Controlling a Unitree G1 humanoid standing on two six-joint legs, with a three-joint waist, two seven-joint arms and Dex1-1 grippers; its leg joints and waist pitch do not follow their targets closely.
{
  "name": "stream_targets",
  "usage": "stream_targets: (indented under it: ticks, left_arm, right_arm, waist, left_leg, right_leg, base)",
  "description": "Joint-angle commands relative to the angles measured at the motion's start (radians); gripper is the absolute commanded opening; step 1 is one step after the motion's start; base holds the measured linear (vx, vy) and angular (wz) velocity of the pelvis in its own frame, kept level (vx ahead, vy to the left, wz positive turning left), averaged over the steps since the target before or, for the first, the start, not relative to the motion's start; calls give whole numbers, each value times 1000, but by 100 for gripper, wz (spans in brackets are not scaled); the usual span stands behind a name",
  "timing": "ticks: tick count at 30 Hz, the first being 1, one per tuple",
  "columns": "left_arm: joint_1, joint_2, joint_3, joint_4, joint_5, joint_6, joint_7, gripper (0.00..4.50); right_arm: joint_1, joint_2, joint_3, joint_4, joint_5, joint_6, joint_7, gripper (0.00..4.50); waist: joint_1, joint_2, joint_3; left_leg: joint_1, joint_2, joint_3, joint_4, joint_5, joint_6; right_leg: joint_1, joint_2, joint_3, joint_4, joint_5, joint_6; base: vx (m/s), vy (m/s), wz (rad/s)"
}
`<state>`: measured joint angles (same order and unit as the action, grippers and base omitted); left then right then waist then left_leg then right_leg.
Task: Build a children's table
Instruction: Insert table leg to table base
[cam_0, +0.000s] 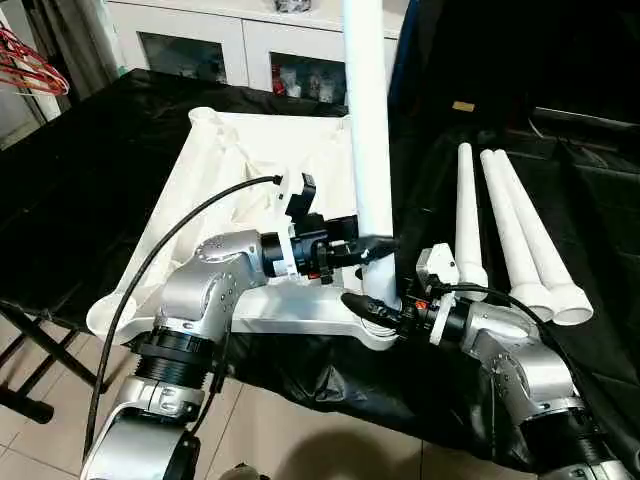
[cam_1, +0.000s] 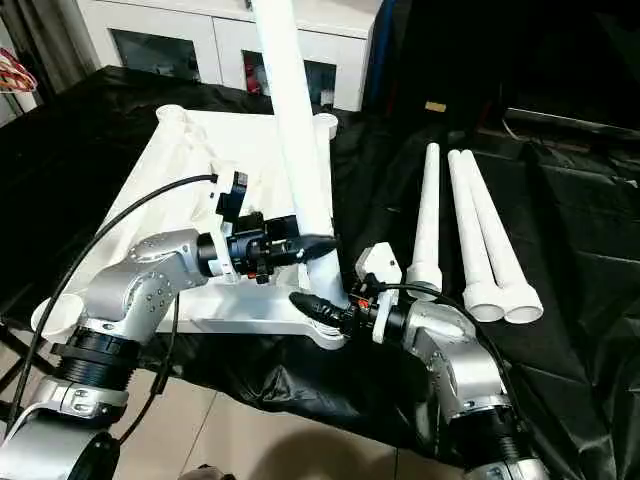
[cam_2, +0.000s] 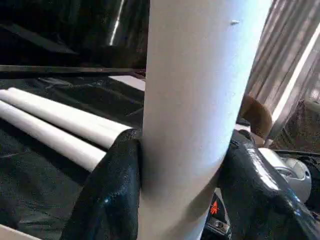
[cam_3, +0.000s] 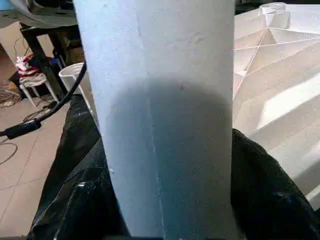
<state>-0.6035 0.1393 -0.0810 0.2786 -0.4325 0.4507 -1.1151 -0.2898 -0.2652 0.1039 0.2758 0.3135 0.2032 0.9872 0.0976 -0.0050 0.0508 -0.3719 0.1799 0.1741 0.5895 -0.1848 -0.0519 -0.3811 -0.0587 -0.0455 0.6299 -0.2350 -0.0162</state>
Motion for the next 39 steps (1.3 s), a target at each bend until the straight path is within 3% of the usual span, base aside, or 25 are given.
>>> stream_targets:
  ticks: [1,5,8,11,12,16,27,32,39]
  left_arm:
    - [-34,-9,-27,-9,13,-4,6,196]
    - [-45,0,-60,-1,58,-34,16,193]
    - [-51,9,-97,6,99,-62,14,190]
    - [-53,12,-115,8,116,-73,13,190]
    - [-54,13,-126,4,120,-74,9,189]
    - [-57,14,-143,-3,126,-74,3,189]
    - [-61,30,-184,2,151,-92,-22,189]
    - [-68,32,-194,15,155,-102,-31,189]
    - [-70,30,-203,27,156,-106,-38,189]
  right_arm:
    - [-15,1,-12,-17,3,-4,-16,246]
    - [-19,7,-27,-2,-25,-35,-77,246]
    - [-19,11,-49,-11,9,-9,-73,316]
    - [-12,3,-51,-33,13,1,-73,323]
    - [-4,-3,-53,-52,16,9,-76,348]
    - [14,-21,-50,-87,2,7,-91,377]
    - [61,-68,-20,-156,4,60,-69,384]
    - [74,-91,-11,-169,-30,67,-100,384]
    - [75,-104,-11,-174,-33,85,-109,384]
  waist:
    - [3,5,-66]
    - [3,9,-64]
    - [0,10,-64]
    - [-1,11,-64]
    - [0,14,-64]
    - [0,15,-64]
    - [3,20,-63]
    - [4,22,-64]
    - [2,28,-64]
  left_leg:
    - [11,51,-18,-56,-80,83]
    - [10,51,-19,-57,-82,78]
    - [10,50,-20,-57,-96,74]
    - [10,51,-19,-57,-92,75]
    - [9,50,-19,-57,-95,73]
    - [10,49,-20,-57,-98,71]
    - [10,48,-20,-57,-122,63]
    - [8,46,-19,-55,-109,63]
    - [8,46,-20,-57,-127,61]
  right_leg:
    - [57,-84,44,-61,130,-274]
    - [57,-85,44,-62,125,-269]
    - [59,-84,44,-64,112,-268]
    - [59,-84,45,-64,117,-270]
    - [60,-85,45,-64,115,-270]
    - [60,-83,45,-65,104,-263]
    - [59,-82,45,-69,73,-256]
    - [60,-82,45,-70,79,-250]
    - [58,-81,44,-75,22,-239]
  base:
    - [0,0,0]
    - [0,0,0]
    - [0,0,0]
    - [0,0,0]
    - [0,0,0]
    - [0,0,0]
    - [0,0,0]
    - [0,0,0]
    - [0,0,0]
